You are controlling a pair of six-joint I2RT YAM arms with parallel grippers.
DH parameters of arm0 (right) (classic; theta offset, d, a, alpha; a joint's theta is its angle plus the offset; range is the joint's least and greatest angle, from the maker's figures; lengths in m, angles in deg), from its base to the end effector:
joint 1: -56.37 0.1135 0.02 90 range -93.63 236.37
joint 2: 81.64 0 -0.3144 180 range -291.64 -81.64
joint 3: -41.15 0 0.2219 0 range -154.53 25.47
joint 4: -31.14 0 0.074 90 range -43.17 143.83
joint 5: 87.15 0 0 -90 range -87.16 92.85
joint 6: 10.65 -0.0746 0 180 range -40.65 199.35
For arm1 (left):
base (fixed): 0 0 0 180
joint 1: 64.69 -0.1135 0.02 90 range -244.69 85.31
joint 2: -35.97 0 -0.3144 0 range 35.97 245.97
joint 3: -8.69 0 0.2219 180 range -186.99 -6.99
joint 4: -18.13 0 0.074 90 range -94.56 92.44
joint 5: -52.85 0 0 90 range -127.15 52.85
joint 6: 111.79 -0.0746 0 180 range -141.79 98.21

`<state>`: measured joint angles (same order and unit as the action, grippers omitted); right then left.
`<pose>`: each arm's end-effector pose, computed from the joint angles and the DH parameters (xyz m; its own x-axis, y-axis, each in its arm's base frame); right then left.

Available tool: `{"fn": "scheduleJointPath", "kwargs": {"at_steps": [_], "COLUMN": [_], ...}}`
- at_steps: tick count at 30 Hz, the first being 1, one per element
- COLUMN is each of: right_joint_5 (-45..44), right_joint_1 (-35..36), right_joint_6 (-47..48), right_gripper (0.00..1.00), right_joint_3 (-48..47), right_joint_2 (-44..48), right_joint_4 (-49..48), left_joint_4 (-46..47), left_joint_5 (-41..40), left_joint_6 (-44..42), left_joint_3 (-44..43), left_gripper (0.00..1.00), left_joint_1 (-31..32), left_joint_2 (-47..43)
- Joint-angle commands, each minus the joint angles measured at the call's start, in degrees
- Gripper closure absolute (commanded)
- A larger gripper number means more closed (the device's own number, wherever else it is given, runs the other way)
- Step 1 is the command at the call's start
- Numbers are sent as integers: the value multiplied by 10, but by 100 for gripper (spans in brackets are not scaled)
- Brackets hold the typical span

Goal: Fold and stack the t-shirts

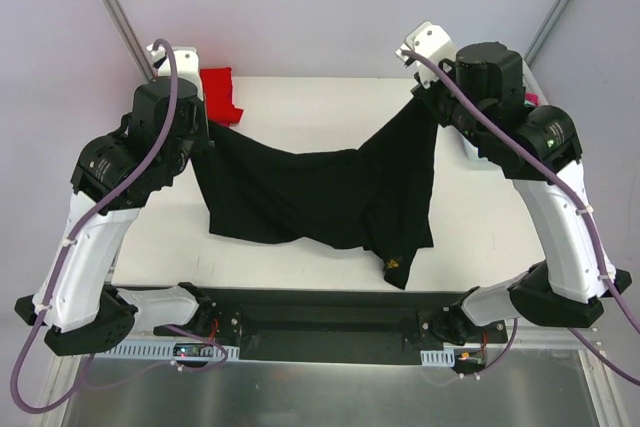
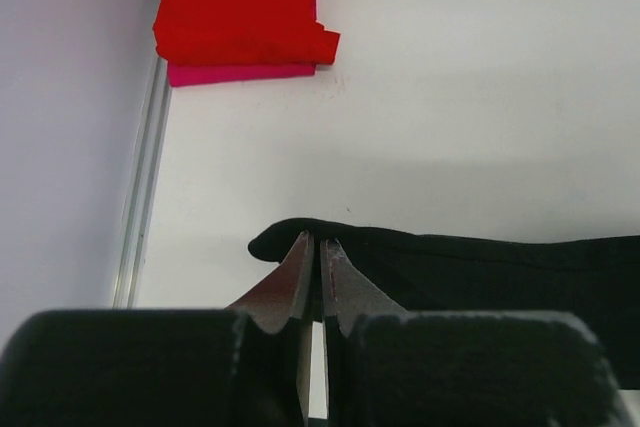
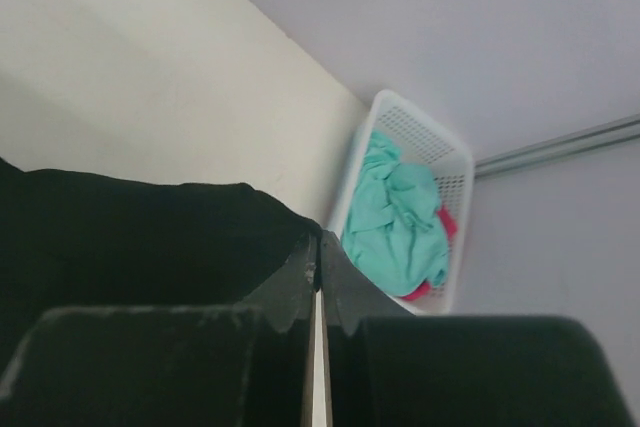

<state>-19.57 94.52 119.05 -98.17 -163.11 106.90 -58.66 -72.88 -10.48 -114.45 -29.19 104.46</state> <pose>0.1965 0.1181 0.5683 -0.0036 -0.7537 -0.6572 -0.3742 0.6105 -0.6981 0.1537 -0.0561 0.5363 -0.3069 0.0234 -0.9514 -0.0297 0.9990 0.0341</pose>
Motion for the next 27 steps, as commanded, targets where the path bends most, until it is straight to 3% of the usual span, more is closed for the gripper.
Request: {"fn": "scheduleJointPath", "kwargs": {"at_steps": [1,6,11,13,17,22,24,27], "right_joint_5": [-101,-142,-89,-69,-27,114,101,0], "right_joint_1": [33,57,75,96,154,155,155,155], "right_joint_6": [141,196,187,197,190,117,127,155], "right_gripper": [99,99,99,99,99,99,99,99], "right_joint_3": [-30,-57,-116,-128,-162,-169,-170,-131], "right_joint_2": [24,32,36,49,71,112,108,107], "right_joint_4": [-79,-140,-159,-178,-211,-247,-233,-216], "left_joint_4": [28,34,47,77,99,107,107,106], "left_joint_5": [17,36,58,61,64,86,54,36], "left_joint_6": [-8,-11,-56,-73,-94,-94,-98,-108], "left_joint_3": [3,-70,-263,-285,-283,-252,-244,-212], "left_gripper": [100,100,100,100,100,100,100,100], "left_joint_1": [-38,-79,-82,-82,-82,-82,-81,-82], "left_joint_2": [-6,51,118,118,94,29,9,-8]}}
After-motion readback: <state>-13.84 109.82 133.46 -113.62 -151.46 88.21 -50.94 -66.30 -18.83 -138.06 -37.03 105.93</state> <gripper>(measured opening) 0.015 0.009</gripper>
